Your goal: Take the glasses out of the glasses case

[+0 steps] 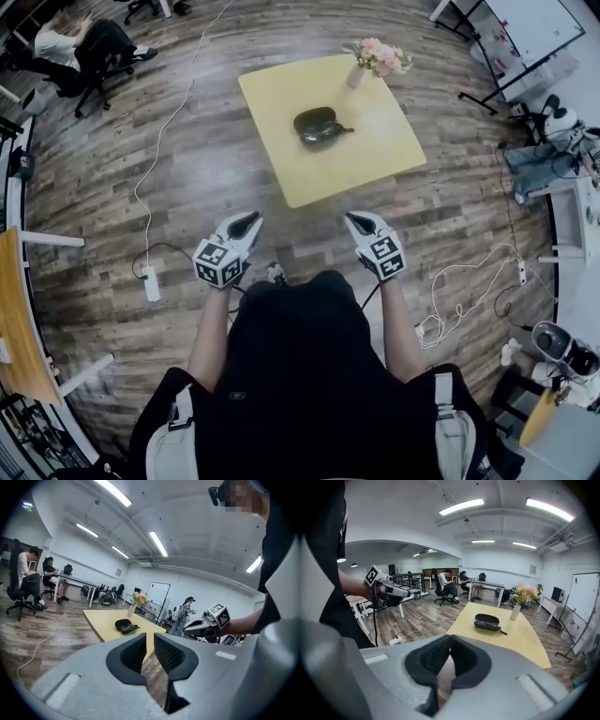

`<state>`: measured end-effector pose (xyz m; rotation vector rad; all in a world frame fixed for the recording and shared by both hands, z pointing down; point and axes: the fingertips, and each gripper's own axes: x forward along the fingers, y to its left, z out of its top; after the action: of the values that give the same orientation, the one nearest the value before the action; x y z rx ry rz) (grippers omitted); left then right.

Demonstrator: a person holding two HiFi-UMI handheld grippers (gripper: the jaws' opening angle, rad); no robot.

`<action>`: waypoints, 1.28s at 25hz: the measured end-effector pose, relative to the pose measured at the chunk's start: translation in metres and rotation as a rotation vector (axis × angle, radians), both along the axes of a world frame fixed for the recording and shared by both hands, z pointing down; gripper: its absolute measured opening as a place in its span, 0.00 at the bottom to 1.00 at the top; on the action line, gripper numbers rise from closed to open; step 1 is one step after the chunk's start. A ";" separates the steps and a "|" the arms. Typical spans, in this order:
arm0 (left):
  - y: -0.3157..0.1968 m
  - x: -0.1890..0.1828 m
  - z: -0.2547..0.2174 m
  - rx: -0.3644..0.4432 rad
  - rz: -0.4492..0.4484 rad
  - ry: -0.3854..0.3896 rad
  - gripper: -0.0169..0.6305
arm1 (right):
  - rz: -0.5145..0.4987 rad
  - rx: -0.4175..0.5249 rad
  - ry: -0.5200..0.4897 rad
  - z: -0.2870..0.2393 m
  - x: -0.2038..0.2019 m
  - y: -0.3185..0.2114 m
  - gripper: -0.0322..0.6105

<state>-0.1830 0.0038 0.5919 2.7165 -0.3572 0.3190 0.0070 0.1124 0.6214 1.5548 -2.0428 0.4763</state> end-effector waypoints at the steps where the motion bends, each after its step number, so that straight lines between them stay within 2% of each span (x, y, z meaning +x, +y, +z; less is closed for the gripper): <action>1: 0.000 -0.006 0.000 -0.001 -0.010 -0.001 0.12 | -0.005 0.002 -0.003 0.000 -0.003 -0.004 0.05; 9: -0.015 -0.056 0.001 -0.002 -0.100 -0.039 0.12 | -0.025 0.051 -0.015 -0.006 -0.016 -0.043 0.05; 16: -0.019 -0.050 0.003 0.003 -0.125 -0.034 0.12 | -0.061 0.011 -0.019 0.012 -0.013 -0.046 0.05; 23: -0.032 -0.025 0.010 -0.034 -0.118 -0.048 0.12 | -0.057 0.005 -0.001 0.009 0.020 -0.067 0.06; 32: -0.074 0.049 0.006 -0.021 -0.119 -0.065 0.12 | -0.090 -0.050 -0.004 0.033 0.083 -0.097 0.05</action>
<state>-0.1342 -0.0706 0.5978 2.6549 -0.5282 0.3758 0.0903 0.0156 0.6539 1.4279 -2.0777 0.4924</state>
